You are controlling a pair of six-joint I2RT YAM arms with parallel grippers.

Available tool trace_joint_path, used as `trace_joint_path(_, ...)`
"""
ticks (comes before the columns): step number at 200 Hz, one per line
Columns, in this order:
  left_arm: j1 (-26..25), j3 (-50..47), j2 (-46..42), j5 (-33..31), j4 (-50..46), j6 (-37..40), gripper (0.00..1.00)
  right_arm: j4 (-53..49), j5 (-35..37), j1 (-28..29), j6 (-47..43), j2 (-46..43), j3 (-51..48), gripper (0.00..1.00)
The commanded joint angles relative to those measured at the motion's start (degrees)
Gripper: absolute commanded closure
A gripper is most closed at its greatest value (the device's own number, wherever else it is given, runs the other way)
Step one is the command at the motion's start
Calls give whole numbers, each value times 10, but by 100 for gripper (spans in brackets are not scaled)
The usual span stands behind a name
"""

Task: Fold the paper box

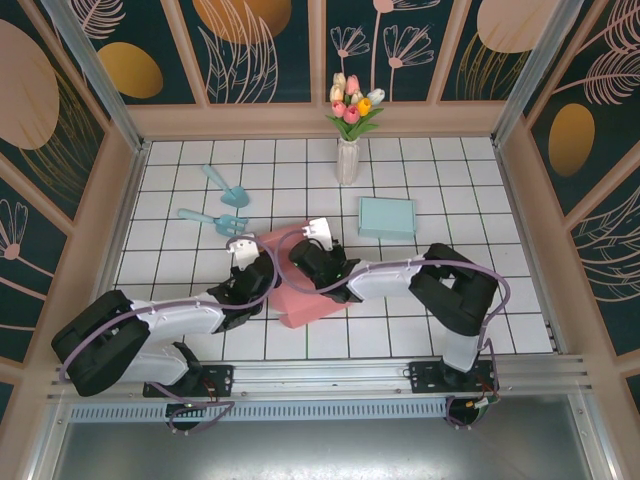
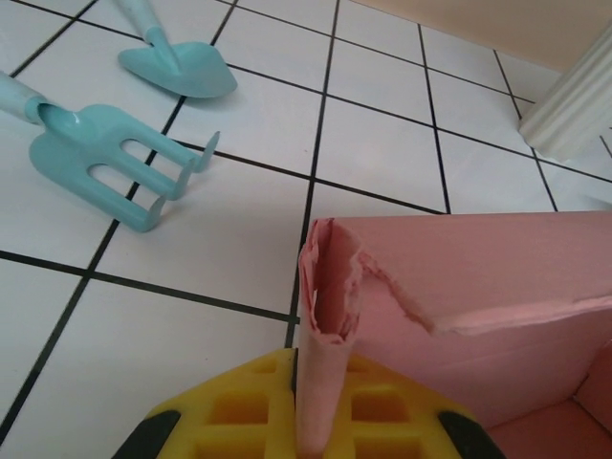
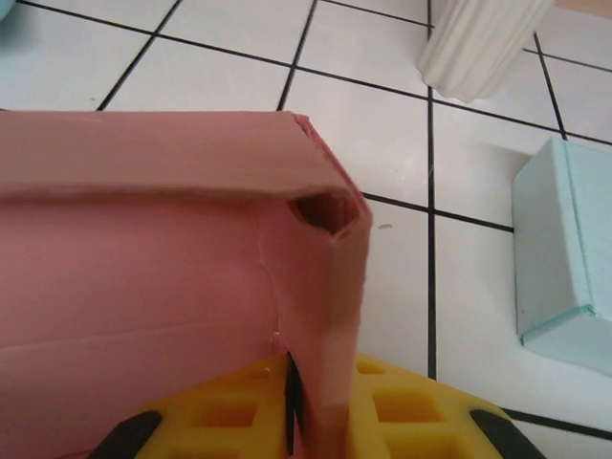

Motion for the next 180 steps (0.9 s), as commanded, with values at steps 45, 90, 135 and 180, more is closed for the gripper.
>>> trace_joint_path(45, -1, -8, 7, -19, 34, 9, 100, 113, -208, -7, -19, -126, -115, 50)
trace_joint_path(90, -1, -15, 12, -16, 52, 10, 100, 52, -181, -10, 15, -234, -161, 43)
trace_joint_path(135, -1, -20, 5, -5, 58, 11, 100, 55, -187, -24, 14, -274, -183, 42)
trace_joint_path(180, -1, -11, 16, 6, 61, 49, 100, 26, -195, -24, 10, -293, -162, 42)
